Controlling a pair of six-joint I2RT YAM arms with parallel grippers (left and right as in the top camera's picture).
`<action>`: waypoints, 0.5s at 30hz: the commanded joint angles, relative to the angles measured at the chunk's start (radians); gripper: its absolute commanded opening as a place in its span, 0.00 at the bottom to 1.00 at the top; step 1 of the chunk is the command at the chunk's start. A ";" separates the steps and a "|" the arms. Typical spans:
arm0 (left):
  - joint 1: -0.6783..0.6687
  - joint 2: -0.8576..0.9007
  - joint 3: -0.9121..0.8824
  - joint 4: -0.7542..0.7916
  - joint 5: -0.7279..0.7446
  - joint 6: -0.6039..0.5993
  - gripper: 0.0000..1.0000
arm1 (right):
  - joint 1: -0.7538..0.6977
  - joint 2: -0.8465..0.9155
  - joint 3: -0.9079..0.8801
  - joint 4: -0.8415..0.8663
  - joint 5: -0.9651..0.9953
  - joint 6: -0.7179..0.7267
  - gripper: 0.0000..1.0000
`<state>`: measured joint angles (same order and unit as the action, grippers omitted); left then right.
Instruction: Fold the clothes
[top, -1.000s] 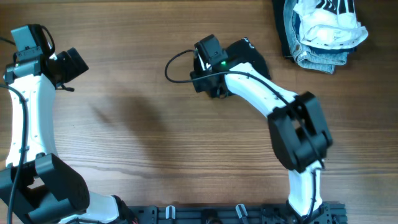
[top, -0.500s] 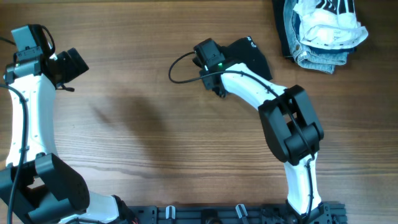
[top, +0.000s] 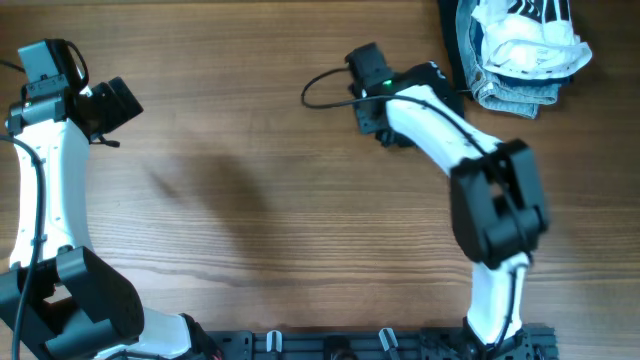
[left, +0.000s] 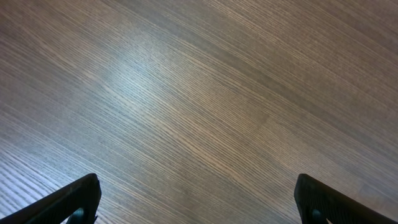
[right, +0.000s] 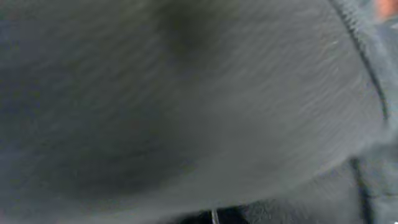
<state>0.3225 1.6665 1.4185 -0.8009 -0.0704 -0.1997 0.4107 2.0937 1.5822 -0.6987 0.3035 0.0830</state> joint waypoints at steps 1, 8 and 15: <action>0.000 0.010 0.006 0.001 0.017 0.008 1.00 | -0.018 -0.230 0.064 0.000 0.036 -0.104 0.04; 0.000 0.010 0.006 0.008 0.018 0.008 1.00 | -0.091 -0.456 0.065 0.016 0.037 -0.144 0.04; 0.000 0.010 0.006 0.012 0.029 0.008 1.00 | -0.275 -0.519 0.068 0.106 0.066 -0.240 0.04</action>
<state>0.3225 1.6665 1.4185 -0.7982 -0.0616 -0.1997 0.2214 1.5883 1.6253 -0.6342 0.3172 -0.0864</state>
